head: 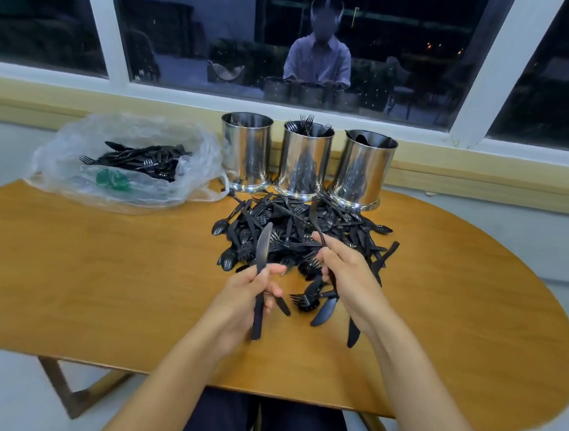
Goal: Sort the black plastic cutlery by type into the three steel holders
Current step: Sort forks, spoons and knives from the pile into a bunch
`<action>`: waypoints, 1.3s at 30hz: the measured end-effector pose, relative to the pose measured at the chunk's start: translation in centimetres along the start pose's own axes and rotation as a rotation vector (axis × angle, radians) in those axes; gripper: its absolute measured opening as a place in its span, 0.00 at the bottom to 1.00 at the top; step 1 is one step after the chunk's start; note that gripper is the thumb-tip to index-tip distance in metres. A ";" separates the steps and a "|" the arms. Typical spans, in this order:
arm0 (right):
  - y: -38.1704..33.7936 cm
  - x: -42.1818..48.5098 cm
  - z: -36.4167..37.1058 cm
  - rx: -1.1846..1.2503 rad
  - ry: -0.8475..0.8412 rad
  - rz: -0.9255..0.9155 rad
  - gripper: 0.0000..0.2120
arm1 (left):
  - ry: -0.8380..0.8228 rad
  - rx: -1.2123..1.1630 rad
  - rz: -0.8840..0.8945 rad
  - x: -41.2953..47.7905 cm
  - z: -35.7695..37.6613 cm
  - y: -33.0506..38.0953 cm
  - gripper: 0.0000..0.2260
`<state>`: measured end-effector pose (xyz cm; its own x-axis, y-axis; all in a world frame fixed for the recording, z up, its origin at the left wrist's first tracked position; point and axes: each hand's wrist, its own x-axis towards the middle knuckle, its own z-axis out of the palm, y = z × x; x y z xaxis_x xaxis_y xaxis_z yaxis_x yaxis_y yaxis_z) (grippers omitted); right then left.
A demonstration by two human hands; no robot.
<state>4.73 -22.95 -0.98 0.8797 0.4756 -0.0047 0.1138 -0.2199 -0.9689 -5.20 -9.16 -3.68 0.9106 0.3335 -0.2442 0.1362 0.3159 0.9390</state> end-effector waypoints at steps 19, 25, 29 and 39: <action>4.7 0.1 -1.1 -0.263 0.173 -0.103 0.05 | 0.270 -0.410 -0.022 0.7 -3.0 -0.8 0.13; 4.9 4.6 -1.7 -0.571 0.188 -0.198 0.06 | 0.169 -0.350 -0.122 0.4 -3.7 -0.9 0.10; 4.1 7.1 0.6 -0.757 0.097 -0.332 0.14 | 0.143 -0.385 -0.123 0.0 -3.6 -0.8 0.08; 2.9 9.5 3.1 -0.712 0.158 -0.436 0.06 | 0.111 -0.420 -0.136 -0.3 -3.7 -0.5 0.05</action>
<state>12.01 -16.42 -4.58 0.7379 0.5291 0.4189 0.6743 -0.5533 -0.4890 -6.97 -6.13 -4.96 0.8450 0.3495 -0.4048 0.0610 0.6890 0.7222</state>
